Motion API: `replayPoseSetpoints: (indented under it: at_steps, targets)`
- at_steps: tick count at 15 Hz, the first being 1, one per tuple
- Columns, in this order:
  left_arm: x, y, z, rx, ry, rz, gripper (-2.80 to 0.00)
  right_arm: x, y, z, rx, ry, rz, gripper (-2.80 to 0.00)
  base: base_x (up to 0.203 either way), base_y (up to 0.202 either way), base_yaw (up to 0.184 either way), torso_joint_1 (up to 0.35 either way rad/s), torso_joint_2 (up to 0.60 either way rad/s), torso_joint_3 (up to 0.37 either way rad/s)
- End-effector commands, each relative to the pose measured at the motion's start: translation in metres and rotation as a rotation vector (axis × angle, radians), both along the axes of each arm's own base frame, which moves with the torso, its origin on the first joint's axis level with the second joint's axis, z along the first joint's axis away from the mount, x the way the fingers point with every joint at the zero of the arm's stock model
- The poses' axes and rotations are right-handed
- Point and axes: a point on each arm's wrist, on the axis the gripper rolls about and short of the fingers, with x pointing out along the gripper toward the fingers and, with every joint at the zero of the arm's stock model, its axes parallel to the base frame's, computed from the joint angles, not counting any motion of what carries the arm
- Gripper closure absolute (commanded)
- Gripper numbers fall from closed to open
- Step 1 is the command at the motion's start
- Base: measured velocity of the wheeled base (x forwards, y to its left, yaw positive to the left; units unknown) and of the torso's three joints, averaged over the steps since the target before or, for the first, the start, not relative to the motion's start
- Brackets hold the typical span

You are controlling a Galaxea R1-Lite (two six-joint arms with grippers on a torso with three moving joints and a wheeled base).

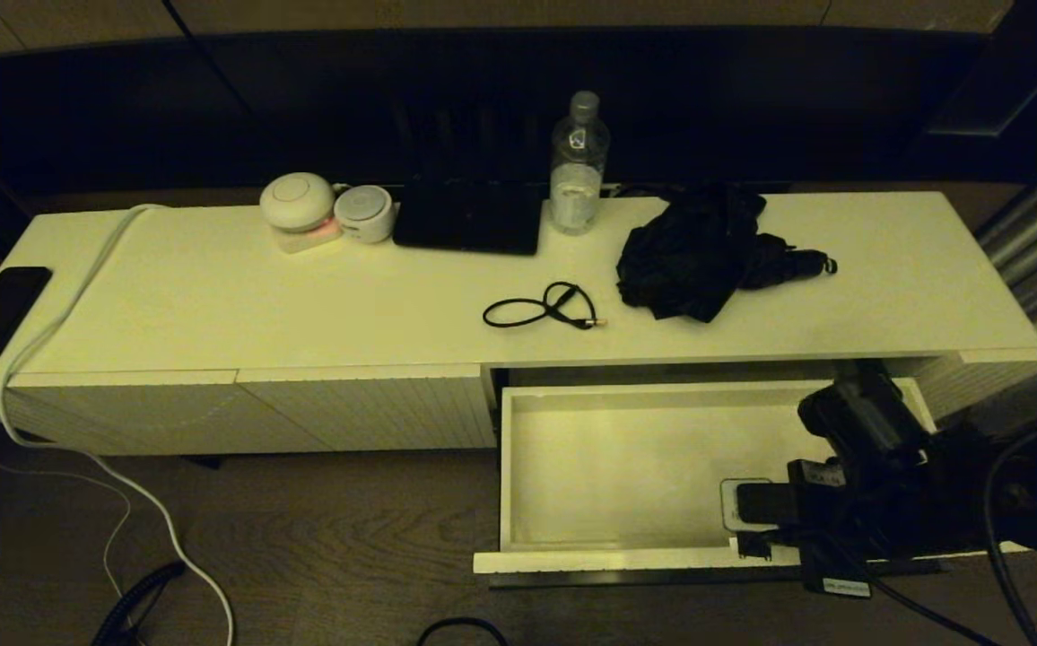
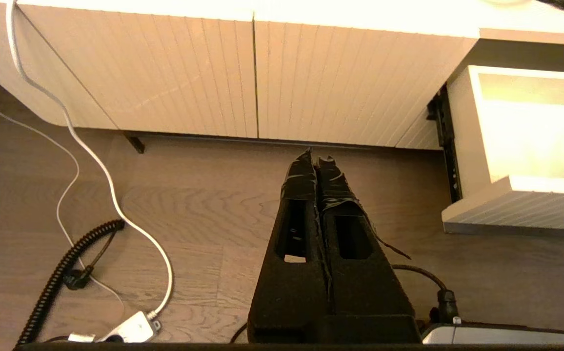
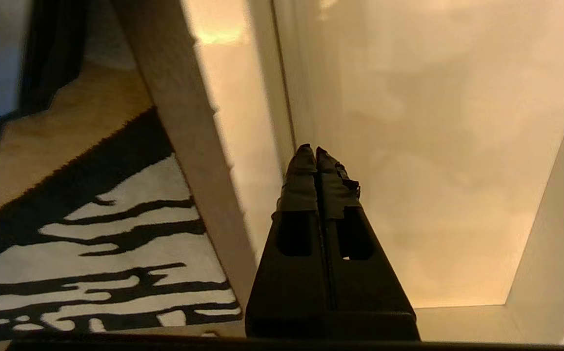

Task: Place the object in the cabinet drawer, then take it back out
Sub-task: Open the drawer, then put the umbrella in the drawer

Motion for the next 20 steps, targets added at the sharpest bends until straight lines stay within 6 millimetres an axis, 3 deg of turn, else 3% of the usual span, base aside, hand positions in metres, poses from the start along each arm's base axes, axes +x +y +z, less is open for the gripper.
replayPoseSetpoints:
  at_steps: [1, 5, 9, 10, 14, 20]
  targets:
    - [0.0, 0.0, 0.0, -0.001, -0.002, 0.001, 0.0, -0.002, -0.003, 0.047, 0.063, -0.196, -0.008, 0.0, 0.0, 0.0, 0.0, 0.0, 0.0, 0.0]
    - [0.0, 0.0, 0.0, -0.001, -0.002, 0.001, 0.0, -0.018, -0.01, 0.115, 0.054, -0.425, -0.052, 0.0, 0.0, 0.0, 0.0, 0.0, 0.0, 0.0]
    - [0.0, 0.0, 0.0, -0.001, -0.002, 0.001, 0.0, -0.017, -0.003, 0.146, 0.003, -0.564, 0.027, 0.0, 0.0, 0.0, 0.0, 0.0, 0.0, 0.0]
    - [0.0, 0.0, 0.0, -0.001, -0.002, 0.001, 0.0, -0.014, 0.0, 0.148, -0.024, -0.596, 0.066, -2.8, 0.0, 0.0, 0.0, 0.0, 0.0, 0.0]
    - [0.0, 0.0, 0.0, -0.001, -0.002, 0.001, 0.0, 0.016, 0.014, 0.143, -0.018, -0.71, 0.095, -2.8, 0.0, 0.0, 0.0, 0.0, 0.0, 0.0]
    - [0.0, 0.0, 0.0, -0.001, -0.002, 0.001, 0.0, 0.047, 0.012, 0.134, -0.134, -0.743, 0.206, -2.8, 0.0, 0.0, 0.0, 0.0, 0.0, 0.0]
